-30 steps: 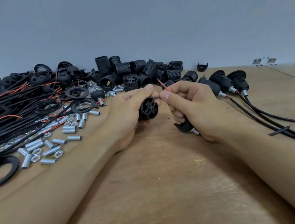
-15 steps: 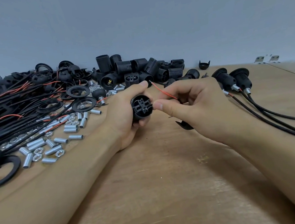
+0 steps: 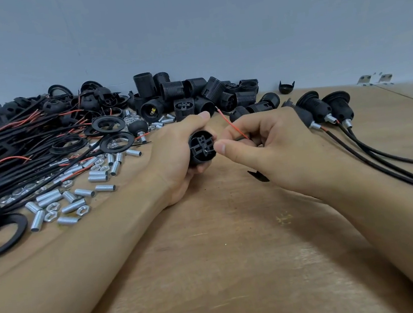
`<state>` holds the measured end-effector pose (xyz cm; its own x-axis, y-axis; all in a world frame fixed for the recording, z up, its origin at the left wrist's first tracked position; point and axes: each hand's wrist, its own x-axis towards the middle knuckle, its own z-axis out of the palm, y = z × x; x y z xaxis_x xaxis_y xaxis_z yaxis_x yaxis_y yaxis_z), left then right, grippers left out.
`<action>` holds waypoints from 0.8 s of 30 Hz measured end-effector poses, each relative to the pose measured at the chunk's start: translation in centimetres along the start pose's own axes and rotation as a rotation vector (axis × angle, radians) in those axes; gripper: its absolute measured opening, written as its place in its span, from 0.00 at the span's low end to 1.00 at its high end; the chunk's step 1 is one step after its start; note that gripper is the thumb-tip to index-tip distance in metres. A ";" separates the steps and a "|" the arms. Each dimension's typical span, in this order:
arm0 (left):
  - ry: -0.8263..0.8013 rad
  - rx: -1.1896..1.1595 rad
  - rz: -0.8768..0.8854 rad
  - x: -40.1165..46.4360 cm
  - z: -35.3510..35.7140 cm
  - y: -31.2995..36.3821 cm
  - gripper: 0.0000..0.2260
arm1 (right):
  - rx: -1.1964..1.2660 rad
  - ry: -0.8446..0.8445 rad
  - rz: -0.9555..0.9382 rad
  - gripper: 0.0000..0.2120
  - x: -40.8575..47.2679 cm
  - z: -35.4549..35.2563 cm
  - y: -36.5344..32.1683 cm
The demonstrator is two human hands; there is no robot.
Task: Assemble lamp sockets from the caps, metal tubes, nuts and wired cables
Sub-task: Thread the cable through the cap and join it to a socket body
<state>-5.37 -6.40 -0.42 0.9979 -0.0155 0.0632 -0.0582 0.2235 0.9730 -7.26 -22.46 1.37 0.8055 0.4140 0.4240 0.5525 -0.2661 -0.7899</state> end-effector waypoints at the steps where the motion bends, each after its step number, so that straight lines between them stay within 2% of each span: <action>1: 0.000 -0.003 0.000 0.0 0.0 0.0 0.21 | 0.004 -0.001 0.009 0.06 0.0 0.0 -0.1; 9: 0.026 -0.022 0.004 -0.1 0.3 0.1 0.18 | -0.010 0.013 0.062 0.09 0.0 0.1 0.1; 14: 0.030 -0.001 0.011 -0.1 0.4 0.1 0.23 | -0.040 0.036 0.088 0.12 0.1 0.1 0.4; 19: 0.130 -0.034 0.006 -0.1 0.6 0.1 0.23 | -0.124 0.106 -0.049 0.10 -0.2 1.0 0.4; 22: 0.185 -0.001 -0.010 0.1 0.8 0.1 0.17 | -0.234 0.183 -0.127 0.06 -0.2 1.6 0.6; 24: 0.202 0.023 -0.019 0.2 0.8 0.0 0.15 | -0.222 0.156 -0.120 0.03 -0.2 1.7 0.6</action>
<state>-5.19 -7.19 -0.21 0.9843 0.1767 0.0016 -0.0379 0.2023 0.9786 -7.44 -21.21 0.03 0.7453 0.3195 0.5851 0.6652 -0.4142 -0.6212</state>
